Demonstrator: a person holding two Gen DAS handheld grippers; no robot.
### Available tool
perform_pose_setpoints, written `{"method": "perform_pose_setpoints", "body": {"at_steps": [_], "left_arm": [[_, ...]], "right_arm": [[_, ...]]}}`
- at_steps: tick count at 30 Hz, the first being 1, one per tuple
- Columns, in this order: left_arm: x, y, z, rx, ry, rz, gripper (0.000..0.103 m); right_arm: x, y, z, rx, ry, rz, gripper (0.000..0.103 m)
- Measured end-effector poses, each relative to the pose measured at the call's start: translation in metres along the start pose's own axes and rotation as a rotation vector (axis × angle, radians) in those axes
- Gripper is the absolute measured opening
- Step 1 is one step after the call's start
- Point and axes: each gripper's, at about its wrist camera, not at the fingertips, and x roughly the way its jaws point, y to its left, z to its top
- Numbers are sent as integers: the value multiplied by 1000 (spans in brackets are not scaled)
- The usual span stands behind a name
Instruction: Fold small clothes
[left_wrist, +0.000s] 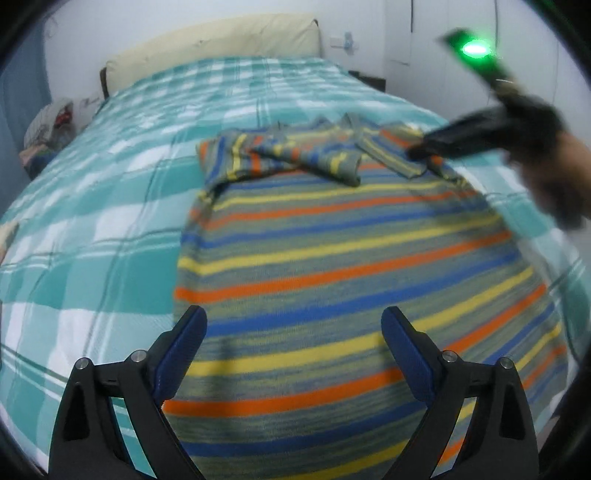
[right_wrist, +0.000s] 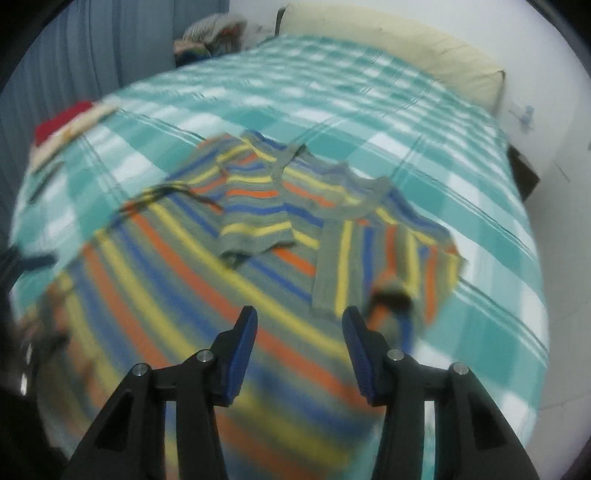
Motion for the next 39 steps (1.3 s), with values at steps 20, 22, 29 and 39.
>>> {"method": "perform_pose_setpoints", "body": {"at_steps": [20,22,29,39], "left_arm": [[16,-5,-7,-30,73,-35,96],[19,-8,-9,-23,81,-33,96],[23,-14,-14,6,73,-10,96],[26,-15,-16,8,75,-1,97]], "right_arm": [[-69,-215,-69,552,-101,-199,4],[-83,-238,-95,615,-98,-247,4],[-94,-290,-187,865,-79,-296,4],[-66,-311,-230,1046,-65,-125,5]]}}
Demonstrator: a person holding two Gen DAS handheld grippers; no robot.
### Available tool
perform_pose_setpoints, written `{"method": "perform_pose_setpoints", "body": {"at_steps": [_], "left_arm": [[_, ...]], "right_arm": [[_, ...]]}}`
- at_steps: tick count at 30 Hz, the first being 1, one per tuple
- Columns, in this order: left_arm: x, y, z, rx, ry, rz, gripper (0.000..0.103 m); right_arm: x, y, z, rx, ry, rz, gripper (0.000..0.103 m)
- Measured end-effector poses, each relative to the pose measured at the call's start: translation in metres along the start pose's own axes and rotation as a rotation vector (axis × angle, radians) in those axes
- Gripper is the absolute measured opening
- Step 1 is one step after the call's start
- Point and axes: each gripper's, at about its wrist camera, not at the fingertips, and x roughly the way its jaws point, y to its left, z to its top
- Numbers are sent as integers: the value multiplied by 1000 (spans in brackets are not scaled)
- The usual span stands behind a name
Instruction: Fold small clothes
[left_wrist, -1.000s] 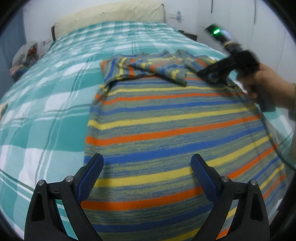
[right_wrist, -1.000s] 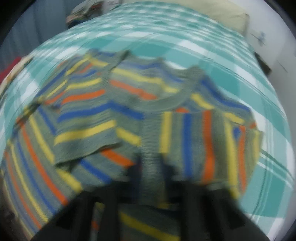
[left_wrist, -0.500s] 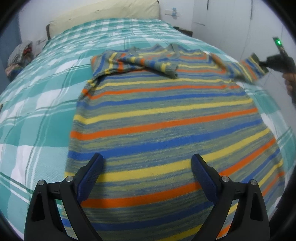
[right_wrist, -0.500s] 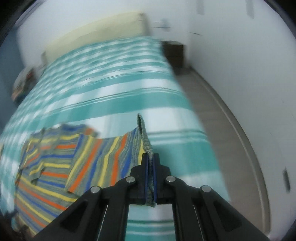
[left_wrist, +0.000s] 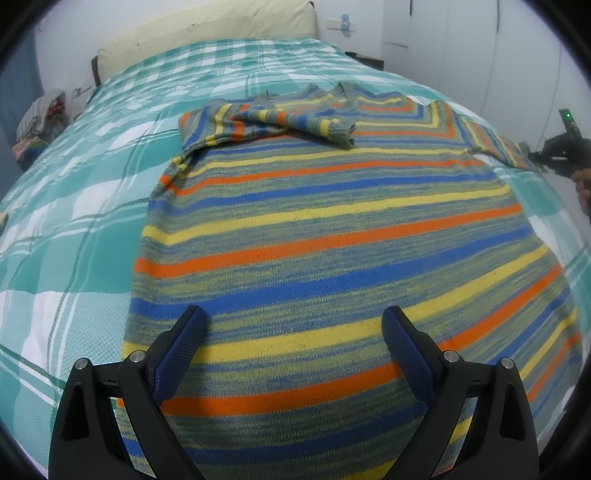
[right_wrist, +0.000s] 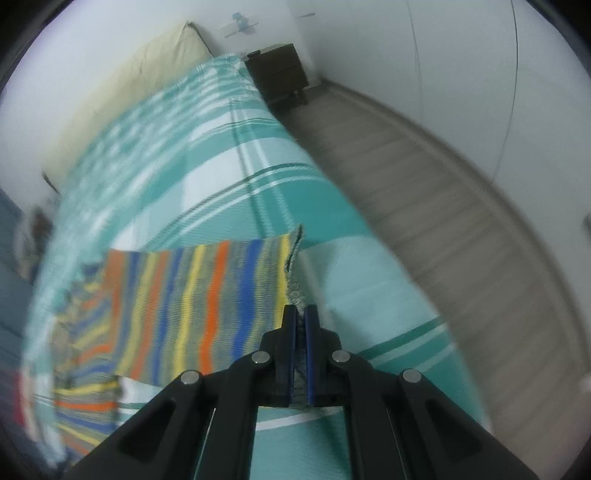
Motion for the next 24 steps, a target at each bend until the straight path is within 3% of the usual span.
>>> {"method": "perform_pose_setpoints", "body": {"at_steps": [6,9,11,18,24], "left_arm": [[1,0,0,1,0,1,97],[1,0,0,2,1,2,98],[1,0,0,1,1,2,98],[6,2,-2,-2,6,11,102],[5,1,-2,3,-1,17,102]], "right_arm": [[7,-22,-4,175,32,165,18],[17,-22,-6,198,67,187,15],[17,-21,-7,181,77,121,2],[14,-9,-10,46,61,-130,1],[20,-9,-13,36,67,-170,3]]}}
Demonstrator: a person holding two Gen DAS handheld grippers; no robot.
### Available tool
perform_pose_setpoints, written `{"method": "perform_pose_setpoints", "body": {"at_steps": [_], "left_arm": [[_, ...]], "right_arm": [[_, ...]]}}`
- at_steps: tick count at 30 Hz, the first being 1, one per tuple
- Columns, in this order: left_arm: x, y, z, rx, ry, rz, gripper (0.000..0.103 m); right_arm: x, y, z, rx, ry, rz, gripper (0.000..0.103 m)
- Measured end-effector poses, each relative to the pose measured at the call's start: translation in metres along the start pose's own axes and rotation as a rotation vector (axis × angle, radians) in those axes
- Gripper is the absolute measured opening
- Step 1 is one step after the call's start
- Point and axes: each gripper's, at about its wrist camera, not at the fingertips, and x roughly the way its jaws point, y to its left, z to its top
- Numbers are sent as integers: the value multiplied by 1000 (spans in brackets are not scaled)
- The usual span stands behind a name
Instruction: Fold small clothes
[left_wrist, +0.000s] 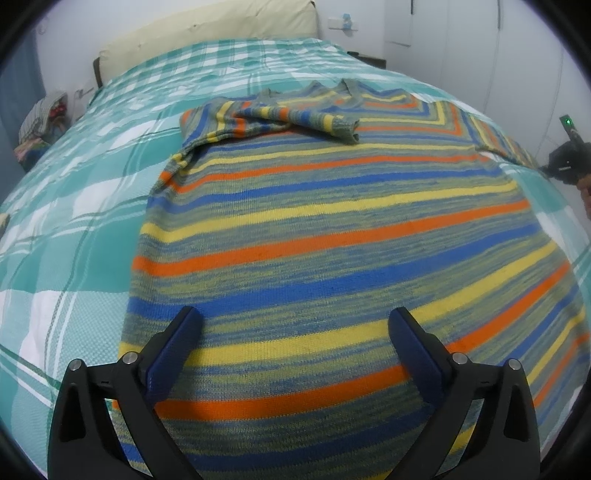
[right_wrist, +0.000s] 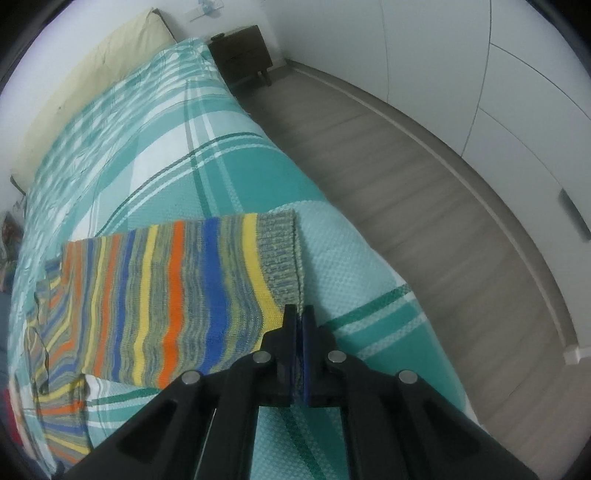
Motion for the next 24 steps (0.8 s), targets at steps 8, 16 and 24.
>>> {"method": "perform_pose_setpoints", "body": {"at_steps": [8,16,24], "left_arm": [[-73,25,49,-29,-98,-21,101],[-19,-7,140,200,-27,-70,101],[80,-79,154,496,3,168,92]], "right_arm": [[-47,-10,-3,-24,-114,-162,59],[-162,54,-23,-142,-411,-6,72],[-167,150,-95,-400,-437,263,74]]}}
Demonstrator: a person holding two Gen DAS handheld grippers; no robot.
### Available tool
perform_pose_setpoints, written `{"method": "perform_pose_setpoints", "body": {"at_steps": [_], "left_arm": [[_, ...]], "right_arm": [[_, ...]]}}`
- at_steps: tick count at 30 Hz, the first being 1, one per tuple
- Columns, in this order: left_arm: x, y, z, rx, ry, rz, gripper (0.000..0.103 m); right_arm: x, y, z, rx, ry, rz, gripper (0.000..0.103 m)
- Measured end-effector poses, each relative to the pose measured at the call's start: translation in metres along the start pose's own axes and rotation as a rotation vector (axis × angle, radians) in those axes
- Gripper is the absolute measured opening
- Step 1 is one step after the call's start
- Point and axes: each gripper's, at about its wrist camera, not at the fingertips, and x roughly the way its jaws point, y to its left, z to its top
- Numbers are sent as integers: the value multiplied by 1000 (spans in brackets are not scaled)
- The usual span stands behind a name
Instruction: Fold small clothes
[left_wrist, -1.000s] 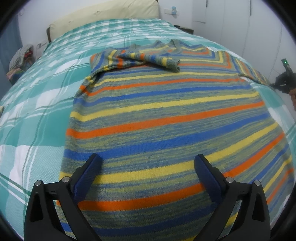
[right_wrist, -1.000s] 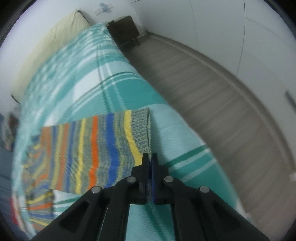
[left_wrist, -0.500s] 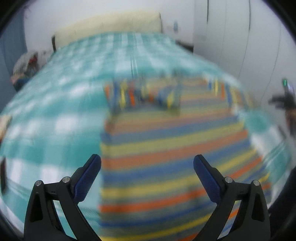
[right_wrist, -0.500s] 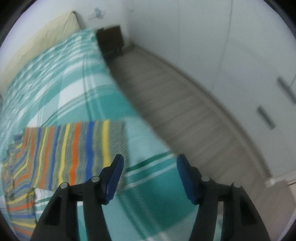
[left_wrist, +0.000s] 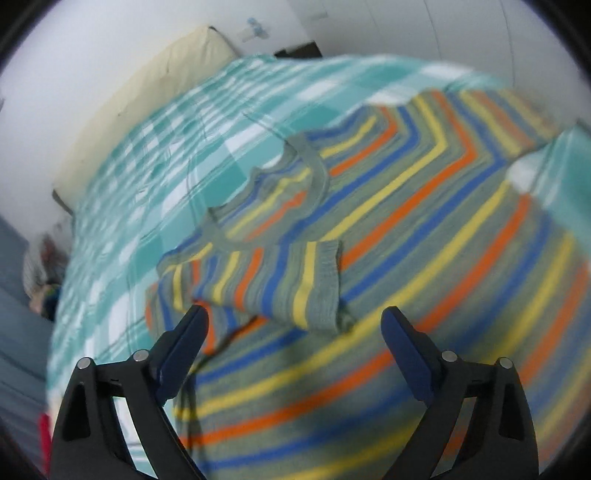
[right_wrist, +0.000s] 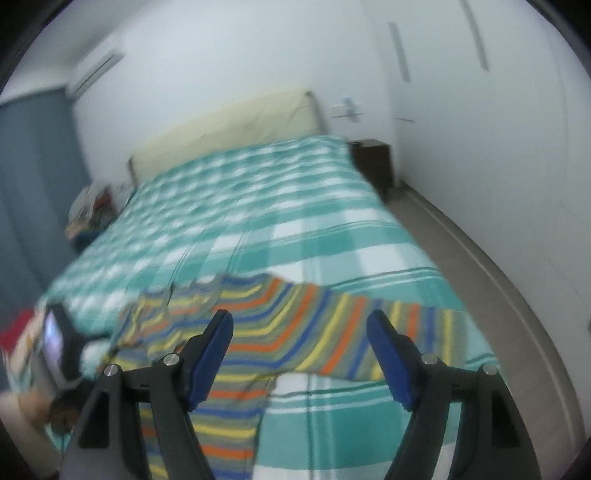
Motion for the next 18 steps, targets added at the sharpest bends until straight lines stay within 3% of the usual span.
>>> {"method": "perform_pose_setpoints", "body": {"at_steps": [2,3,4,5,6,9,13,15,18], "left_arm": [[15,3,3,-9,49,-3,82],[26,7,3,-43,83,-33,67],[30,13,1,-73,101,-64,39],[35,20,-1,-120,122,-100,22],[37,33,-3,-192,132,-121,10],[17,73,-16,-369,55,-206,10],[-14,166,-61,-676,-12,-284,10],[-23,211,-92,-796,-26,-270,10],[-27,263,-144,-904,-5,-179,10]], "right_arm": [[5,7,-9,-50,19,-2,74],[5,7,-12,-58,22,-6,74],[4,6,-16,-62,26,-6,74],[5,5,-19,-61,32,-2,74],[5,3,-21,-58,38,2,74],[8,1,-20,-47,36,4,74],[5,-2,-18,-40,26,4,74],[5,-2,-19,-40,26,9,74],[8,3,-22,-53,39,14,74]]}}
